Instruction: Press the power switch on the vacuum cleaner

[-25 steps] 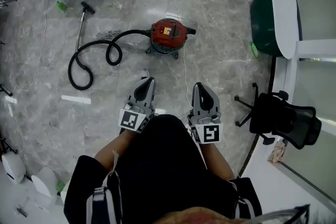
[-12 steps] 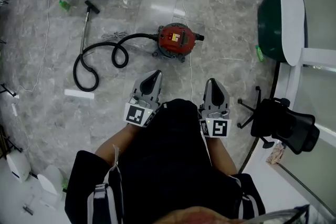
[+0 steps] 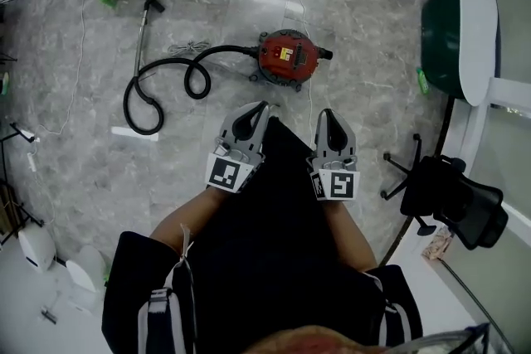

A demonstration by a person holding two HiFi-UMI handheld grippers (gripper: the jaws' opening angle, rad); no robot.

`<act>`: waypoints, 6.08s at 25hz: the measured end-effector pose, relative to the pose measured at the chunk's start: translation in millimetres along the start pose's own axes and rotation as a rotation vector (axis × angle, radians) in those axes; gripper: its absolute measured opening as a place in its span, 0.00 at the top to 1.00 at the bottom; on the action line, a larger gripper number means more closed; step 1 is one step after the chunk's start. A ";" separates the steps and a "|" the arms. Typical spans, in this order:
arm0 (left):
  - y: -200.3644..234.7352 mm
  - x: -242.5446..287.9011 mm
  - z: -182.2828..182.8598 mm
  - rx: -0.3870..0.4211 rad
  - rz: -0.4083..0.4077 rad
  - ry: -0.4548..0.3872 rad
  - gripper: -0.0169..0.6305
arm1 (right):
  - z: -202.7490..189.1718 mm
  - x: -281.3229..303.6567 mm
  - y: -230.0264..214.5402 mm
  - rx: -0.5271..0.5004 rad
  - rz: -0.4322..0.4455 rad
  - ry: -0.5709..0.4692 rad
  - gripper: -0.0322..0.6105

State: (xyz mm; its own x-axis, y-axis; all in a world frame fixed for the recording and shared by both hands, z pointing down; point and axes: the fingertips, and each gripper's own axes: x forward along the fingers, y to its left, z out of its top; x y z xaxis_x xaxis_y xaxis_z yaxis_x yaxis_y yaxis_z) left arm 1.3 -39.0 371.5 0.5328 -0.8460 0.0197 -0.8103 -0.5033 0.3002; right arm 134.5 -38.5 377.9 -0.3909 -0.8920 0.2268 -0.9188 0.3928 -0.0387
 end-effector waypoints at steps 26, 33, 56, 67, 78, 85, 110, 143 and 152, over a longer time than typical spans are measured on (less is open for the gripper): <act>49.7 68.3 -76.4 -0.039 0.203 0.114 0.94 | -181.7 198.0 -31.9 -0.104 0.271 0.440 0.92; 54.1 48.0 -111.3 -0.011 0.240 0.194 0.94 | -238.7 230.4 -28.0 -0.135 0.312 0.532 0.92; 84.9 66.3 -186.8 -0.057 0.157 0.228 0.94 | -448.9 322.7 -59.4 -0.344 0.369 0.749 0.92; 68.6 74.3 -202.0 -0.007 0.091 0.179 0.94 | -506.6 339.3 -62.1 -0.423 0.441 0.857 0.92; 77.6 60.6 -225.3 -0.063 0.109 0.212 0.94 | -560.3 348.7 -70.4 -0.311 0.359 1.010 0.92; 73.9 58.7 -236.6 -0.111 0.099 0.229 0.94 | -565.8 351.1 -82.5 -0.354 0.334 1.048 0.92; 94.8 49.4 -236.8 -0.126 0.208 0.265 0.94 | -571.1 351.3 -80.5 -0.455 0.383 1.079 0.92; 52.8 8.1 -70.9 -0.080 0.052 0.131 0.94 | -203.0 156.7 -7.3 -0.009 0.152 0.453 0.92; 24.9 6.1 -21.9 -0.056 0.045 0.091 0.94 | -85.5 80.1 22.1 0.063 0.140 0.261 0.92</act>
State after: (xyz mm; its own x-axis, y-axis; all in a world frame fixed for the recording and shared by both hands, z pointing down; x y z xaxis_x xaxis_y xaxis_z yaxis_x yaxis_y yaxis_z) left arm -10.2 -52.9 399.9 0.5179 -0.8469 0.1201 -0.8206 -0.4522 0.3495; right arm 87.5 -82.2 478.4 -0.4943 -0.7392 0.4574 -0.8618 0.4858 -0.1461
